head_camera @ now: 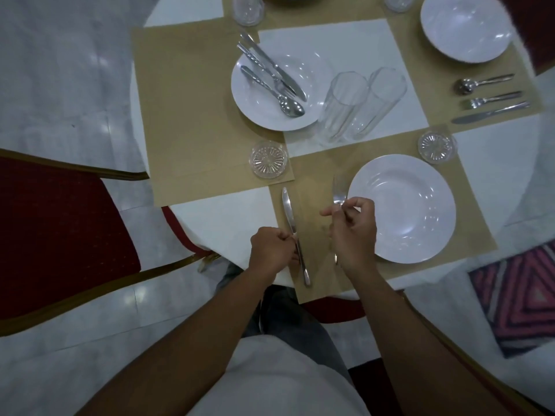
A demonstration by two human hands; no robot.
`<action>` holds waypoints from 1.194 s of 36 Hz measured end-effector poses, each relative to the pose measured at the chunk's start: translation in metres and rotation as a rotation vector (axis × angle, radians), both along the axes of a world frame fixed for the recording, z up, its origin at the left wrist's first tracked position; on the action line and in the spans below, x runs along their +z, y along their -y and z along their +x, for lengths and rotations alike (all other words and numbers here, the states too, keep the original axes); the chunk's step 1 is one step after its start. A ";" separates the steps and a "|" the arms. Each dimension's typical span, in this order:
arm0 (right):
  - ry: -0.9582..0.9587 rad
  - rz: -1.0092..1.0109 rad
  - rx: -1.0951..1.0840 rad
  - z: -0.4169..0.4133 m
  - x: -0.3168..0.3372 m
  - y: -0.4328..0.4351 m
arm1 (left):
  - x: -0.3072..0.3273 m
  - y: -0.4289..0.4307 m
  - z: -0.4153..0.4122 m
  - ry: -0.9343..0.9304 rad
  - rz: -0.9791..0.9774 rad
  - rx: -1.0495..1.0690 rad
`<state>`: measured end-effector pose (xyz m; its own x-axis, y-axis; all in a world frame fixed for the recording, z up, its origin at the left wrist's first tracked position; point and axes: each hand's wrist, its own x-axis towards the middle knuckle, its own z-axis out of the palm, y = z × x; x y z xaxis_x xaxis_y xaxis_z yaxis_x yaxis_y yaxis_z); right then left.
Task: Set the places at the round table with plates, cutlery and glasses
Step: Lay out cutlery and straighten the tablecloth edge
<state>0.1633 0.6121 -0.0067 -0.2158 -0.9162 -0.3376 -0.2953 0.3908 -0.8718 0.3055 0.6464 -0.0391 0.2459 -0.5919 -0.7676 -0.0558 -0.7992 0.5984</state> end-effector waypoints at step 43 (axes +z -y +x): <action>0.079 0.198 0.222 -0.031 -0.006 -0.006 | -0.006 -0.004 0.042 0.783 -0.249 -0.883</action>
